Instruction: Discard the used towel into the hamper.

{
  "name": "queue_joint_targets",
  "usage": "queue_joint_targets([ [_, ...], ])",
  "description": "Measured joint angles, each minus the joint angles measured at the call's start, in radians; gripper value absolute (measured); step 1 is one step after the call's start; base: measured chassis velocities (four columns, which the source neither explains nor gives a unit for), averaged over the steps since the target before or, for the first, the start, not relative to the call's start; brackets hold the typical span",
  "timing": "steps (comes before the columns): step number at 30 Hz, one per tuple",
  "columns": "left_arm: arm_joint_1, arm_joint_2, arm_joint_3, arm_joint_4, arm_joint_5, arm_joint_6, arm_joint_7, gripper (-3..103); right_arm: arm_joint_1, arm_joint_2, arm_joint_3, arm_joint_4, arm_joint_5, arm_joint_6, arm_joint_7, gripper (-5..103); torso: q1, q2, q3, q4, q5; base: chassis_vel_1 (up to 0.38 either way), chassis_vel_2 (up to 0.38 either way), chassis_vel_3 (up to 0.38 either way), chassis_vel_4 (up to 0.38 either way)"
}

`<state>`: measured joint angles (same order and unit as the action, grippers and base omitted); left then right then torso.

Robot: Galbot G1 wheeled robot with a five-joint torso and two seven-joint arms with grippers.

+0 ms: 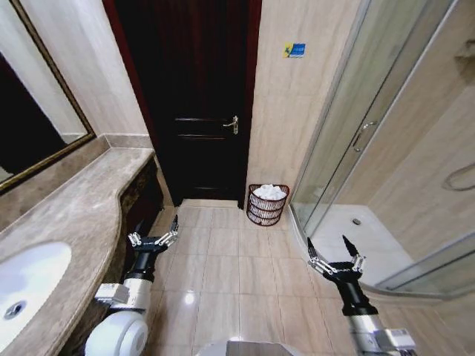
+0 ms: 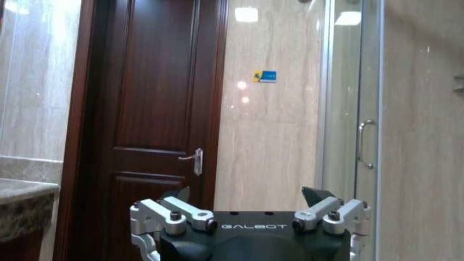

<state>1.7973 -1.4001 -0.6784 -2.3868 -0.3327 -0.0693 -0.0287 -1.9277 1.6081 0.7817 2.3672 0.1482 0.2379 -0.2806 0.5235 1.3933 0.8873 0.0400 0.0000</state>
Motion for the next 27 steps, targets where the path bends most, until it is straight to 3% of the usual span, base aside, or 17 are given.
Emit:
queue_joint_targets([
  [27,0.0,0.0,0.0,0.0,0.0,0.0,0.0,100,0.0,0.0,0.0,0.0,0.0,0.0,0.0,100,0.001,-0.001,0.0,-0.0002,0.0001,-0.007,0.0,0.006,-0.001],
])
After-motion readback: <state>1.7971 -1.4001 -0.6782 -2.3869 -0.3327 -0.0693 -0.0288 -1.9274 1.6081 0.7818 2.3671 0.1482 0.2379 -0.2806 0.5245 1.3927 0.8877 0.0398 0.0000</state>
